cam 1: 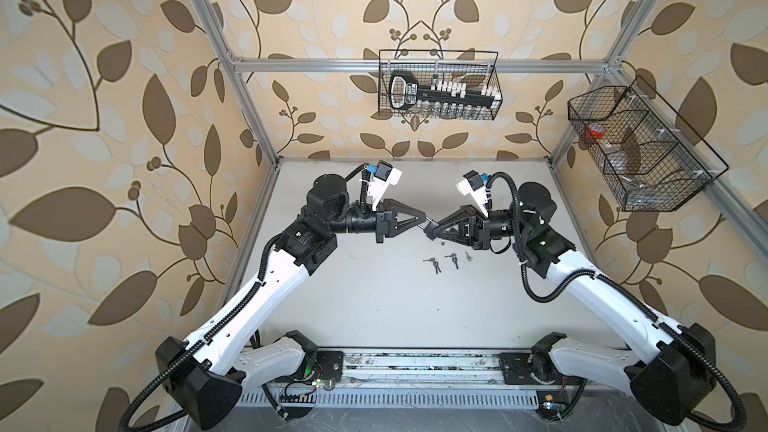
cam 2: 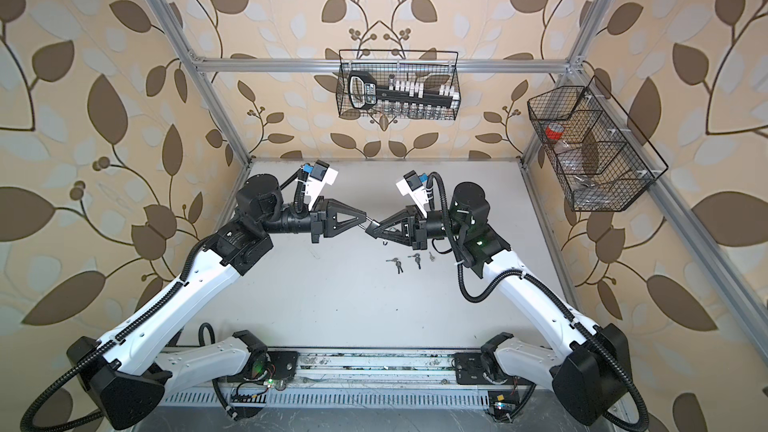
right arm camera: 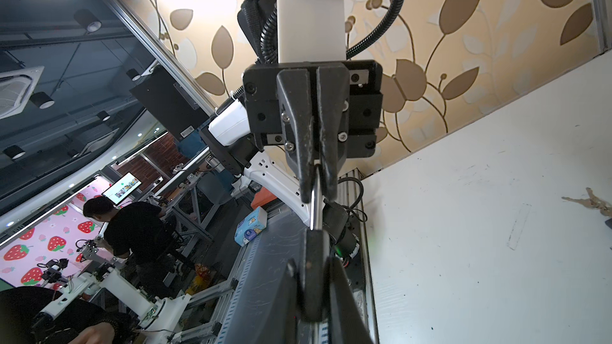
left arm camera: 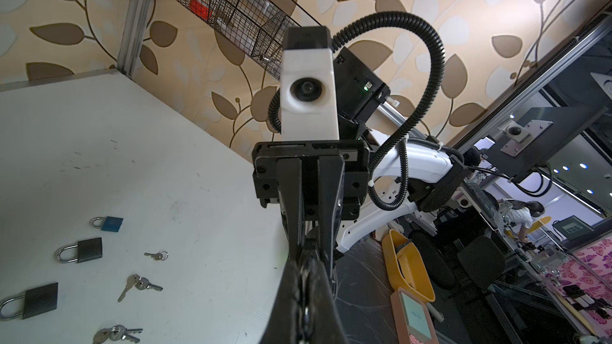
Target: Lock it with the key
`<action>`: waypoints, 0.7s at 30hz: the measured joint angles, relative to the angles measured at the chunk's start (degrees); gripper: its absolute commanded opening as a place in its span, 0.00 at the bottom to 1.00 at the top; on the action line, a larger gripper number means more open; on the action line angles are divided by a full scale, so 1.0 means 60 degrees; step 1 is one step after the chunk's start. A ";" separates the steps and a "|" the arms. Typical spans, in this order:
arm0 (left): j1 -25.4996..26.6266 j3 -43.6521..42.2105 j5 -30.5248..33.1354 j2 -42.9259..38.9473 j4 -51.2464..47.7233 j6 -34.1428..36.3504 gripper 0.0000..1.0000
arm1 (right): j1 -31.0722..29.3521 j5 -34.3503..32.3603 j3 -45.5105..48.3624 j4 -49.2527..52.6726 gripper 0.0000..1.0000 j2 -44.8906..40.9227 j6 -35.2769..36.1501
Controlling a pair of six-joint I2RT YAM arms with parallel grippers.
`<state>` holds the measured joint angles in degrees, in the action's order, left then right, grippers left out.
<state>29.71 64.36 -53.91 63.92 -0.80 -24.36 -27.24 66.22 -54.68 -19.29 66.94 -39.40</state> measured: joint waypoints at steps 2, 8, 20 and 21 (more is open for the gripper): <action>0.0004 0.0000 -0.0051 0.0073 0.0091 0.0004 0.00 | 0.0000 -0.0029 0.0000 -0.0011 0.00 0.0000 -0.0047; 0.0062 0.0000 -0.0186 0.0226 0.0248 0.0007 0.00 | 0.0022 -0.0073 0.0000 -0.0004 0.00 0.0040 -0.0044; 0.0244 -0.0251 0.0164 0.0259 0.0685 0.0004 0.00 | 0.0047 -0.0503 -0.0004 0.0368 0.00 -0.0004 0.0579; 0.0251 -0.0310 0.0222 0.0262 0.0754 -0.0018 0.00 | 0.0047 -0.0612 -0.0004 0.0499 0.00 -0.0025 0.0732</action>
<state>31.22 62.50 -52.58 65.49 3.73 -24.47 -26.96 62.54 -54.70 -16.29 66.78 -35.00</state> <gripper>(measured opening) 0.054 0.123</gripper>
